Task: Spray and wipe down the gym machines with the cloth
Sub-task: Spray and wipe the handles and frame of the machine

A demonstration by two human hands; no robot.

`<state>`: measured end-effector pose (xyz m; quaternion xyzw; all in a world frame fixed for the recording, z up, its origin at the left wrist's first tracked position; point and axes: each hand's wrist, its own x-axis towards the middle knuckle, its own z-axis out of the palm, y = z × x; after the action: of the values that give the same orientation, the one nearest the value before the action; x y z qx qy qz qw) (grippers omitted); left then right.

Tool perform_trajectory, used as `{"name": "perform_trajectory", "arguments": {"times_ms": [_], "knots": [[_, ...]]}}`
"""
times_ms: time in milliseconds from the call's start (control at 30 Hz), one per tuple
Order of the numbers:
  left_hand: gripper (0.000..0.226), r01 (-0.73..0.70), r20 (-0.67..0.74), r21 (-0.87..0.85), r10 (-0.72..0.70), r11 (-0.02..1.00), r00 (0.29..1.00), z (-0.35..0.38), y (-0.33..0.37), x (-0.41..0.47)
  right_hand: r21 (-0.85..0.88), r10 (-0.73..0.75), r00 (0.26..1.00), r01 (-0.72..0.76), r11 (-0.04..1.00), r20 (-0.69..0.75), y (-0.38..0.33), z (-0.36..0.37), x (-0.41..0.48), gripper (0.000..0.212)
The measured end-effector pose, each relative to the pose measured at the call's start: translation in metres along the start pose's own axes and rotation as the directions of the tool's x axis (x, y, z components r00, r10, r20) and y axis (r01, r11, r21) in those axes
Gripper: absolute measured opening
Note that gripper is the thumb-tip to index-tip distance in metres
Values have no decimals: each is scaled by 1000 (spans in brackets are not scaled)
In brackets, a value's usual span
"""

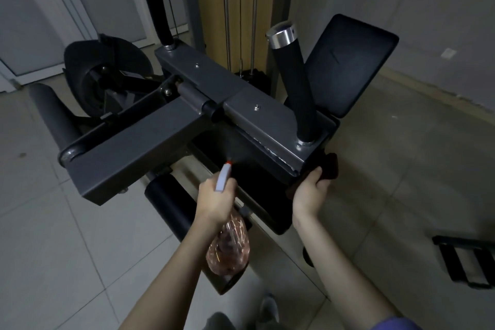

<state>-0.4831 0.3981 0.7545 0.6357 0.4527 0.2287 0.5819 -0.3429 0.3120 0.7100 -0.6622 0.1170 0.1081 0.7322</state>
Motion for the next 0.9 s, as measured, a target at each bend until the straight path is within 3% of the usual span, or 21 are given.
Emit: {"name": "perform_trajectory", "arguments": {"times_ms": [167,367,500,567,600,667,733,833,900], "knots": [[17,-9,-5,4,9,1000,1000,3,-2,4,-62,-19,1000,18,998,-22,-8,0,-6,51],[17,-40,142,120,23,992,990,-6,-9,6,-107,-32,996,23,994,-84,-8,4,-22,54],[15,-37,212,120,10,992,977,-16,-18,10,-231,-60,998,52,971,-28,-6,-4,-44,53],[16,-48,243,120,17,992,970,-19,-22,13,-362,-134,990,143,921,51,1,-15,-59,49],[17,-52,258,124,19,991,966,-21,-24,14,-468,-235,966,259,845,109,5,-22,-68,44],[18,-74,284,135,33,988,958,-23,-25,15,-625,-481,824,550,554,300,14,-34,-82,35],[17,-97,305,137,51,986,951,-26,-25,17,-629,-622,592,752,196,513,21,-39,-83,37],[17,-125,313,141,75,982,947,-33,-26,18,-485,-646,201,823,-297,737,15,-35,-72,44],[20,-127,293,137,82,982,952,-38,-27,19,-376,-616,11,800,-467,788,4,-25,-62,39]]}}
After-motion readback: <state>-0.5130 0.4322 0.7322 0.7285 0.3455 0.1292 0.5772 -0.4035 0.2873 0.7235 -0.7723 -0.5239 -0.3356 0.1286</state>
